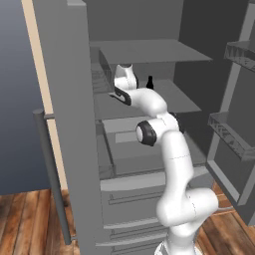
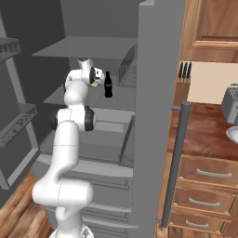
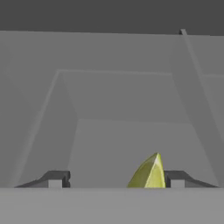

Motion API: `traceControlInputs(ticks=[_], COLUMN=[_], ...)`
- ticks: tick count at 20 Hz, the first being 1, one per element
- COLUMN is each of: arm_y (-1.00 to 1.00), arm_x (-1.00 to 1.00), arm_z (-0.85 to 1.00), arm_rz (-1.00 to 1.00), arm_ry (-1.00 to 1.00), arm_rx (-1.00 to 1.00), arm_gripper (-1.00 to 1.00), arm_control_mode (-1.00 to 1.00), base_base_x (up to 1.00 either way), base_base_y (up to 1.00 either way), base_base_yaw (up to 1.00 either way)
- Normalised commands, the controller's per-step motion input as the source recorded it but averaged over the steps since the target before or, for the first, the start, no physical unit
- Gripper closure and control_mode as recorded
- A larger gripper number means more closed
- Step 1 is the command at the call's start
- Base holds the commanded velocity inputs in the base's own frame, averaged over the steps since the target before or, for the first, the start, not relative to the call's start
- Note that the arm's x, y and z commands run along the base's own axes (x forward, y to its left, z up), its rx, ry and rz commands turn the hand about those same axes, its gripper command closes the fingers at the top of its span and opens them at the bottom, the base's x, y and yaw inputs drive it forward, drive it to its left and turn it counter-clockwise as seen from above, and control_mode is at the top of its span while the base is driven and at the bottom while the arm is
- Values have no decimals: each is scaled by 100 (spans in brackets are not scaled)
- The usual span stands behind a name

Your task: Pick lemon wedge from the fridge and place it on the plate on the counter.

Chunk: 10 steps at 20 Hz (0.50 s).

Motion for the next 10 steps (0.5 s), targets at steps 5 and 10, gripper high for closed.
traceControlInputs(ticks=[5, 10], arm_y=[0, 0], arm_x=[0, 0], arm_z=[-3, -8], arm_rz=[0, 0], arm_ry=[3, 3], arm_rx=[0, 0], arm_gripper=[100, 100], arm_control_mode=[-100, -100], base_base_x=[0, 0], base_base_y=[0, 0], base_base_yaw=[0, 0])
